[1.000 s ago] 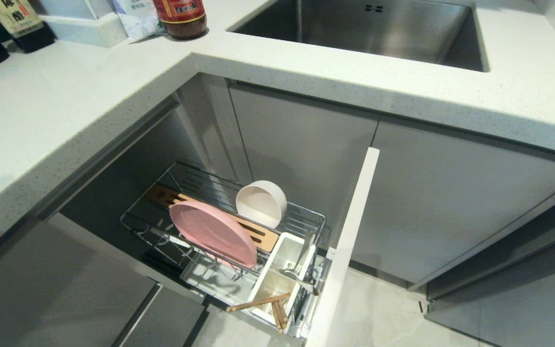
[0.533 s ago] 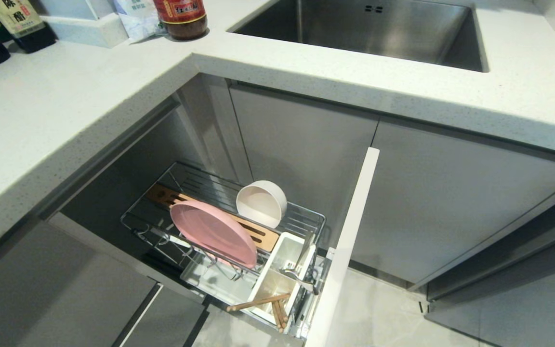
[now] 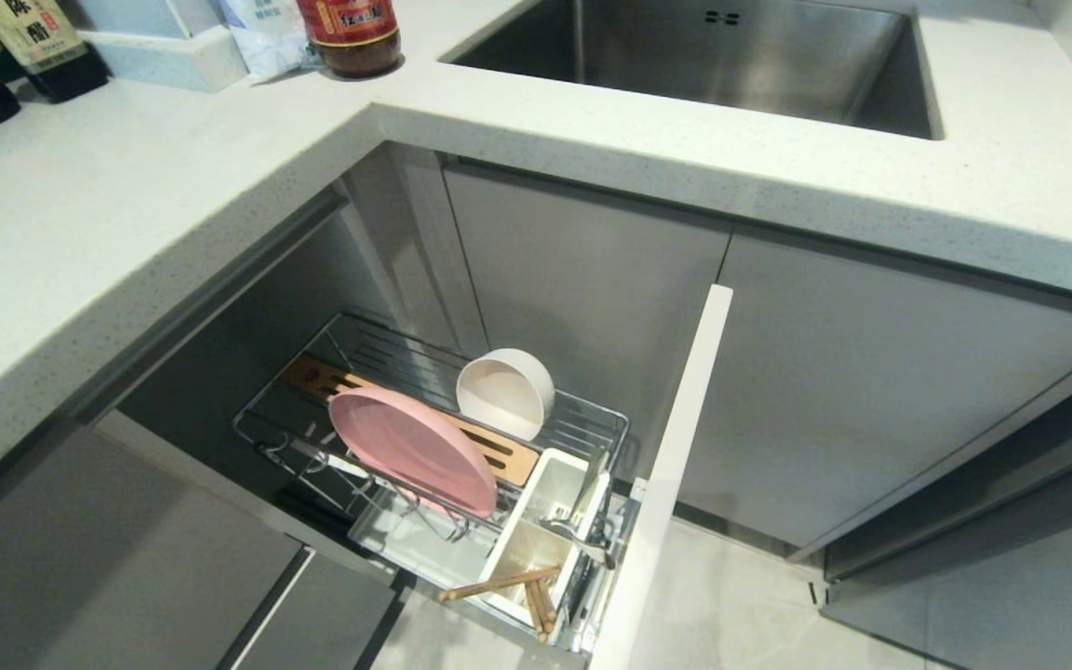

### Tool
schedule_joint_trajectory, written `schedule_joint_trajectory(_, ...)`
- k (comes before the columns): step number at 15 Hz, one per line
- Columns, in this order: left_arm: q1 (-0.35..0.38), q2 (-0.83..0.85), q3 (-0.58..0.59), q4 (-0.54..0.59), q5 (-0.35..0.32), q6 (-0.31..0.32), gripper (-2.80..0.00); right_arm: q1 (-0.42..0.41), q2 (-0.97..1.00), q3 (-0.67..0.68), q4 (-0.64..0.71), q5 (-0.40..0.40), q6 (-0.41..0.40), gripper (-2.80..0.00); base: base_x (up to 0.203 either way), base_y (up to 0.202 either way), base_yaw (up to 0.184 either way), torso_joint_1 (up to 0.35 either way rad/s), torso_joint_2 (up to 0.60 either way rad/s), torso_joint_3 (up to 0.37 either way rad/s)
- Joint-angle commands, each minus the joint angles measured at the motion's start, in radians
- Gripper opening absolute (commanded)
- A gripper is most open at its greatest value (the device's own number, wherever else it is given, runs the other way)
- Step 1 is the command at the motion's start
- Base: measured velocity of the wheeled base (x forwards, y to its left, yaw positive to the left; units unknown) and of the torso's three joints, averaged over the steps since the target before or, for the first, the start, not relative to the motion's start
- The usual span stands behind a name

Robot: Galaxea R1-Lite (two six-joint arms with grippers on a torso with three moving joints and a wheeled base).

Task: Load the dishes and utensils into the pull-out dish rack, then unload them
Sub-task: Take the plate out of the cupboard

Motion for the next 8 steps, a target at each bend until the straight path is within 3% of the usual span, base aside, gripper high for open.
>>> schedule_joint_trajectory(1, 0.001, -0.003, 0.148, -0.138, 0.003, 0.007, -2.80, 0.000, 0.001, 0.000, 0.000, 0.000, 0.000, -2.80, 0.000, 0.000, 0.000, 0.000, 0.00, 0.000)
schedule_joint_trajectory(3, 0.001, -0.003, 0.344, -0.337, 0.008, 0.018, -2.80, 0.000, 0.001, 0.000, 0.000, 0.000, 0.000, -2.80, 0.000, 0.000, 0.000, 0.000, 0.00, 0.000)
schedule_joint_trajectory(5, 0.000, -0.003, 0.490, -0.463, 0.008, 0.029, -2.80, 0.000, 0.001, 0.000, 0.000, 0.000, 0.000, -2.80, 0.000, 0.000, 0.000, 0.000, 0.00, 0.000)
schedule_joint_trajectory(8, 0.000, -0.003, 0.534, -0.423, -0.001, 0.056, -2.80, 0.000, 0.001, 0.000, 0.000, 0.000, 0.000, -2.80, 0.000, 0.000, 0.000, 0.000, 0.00, 0.000)
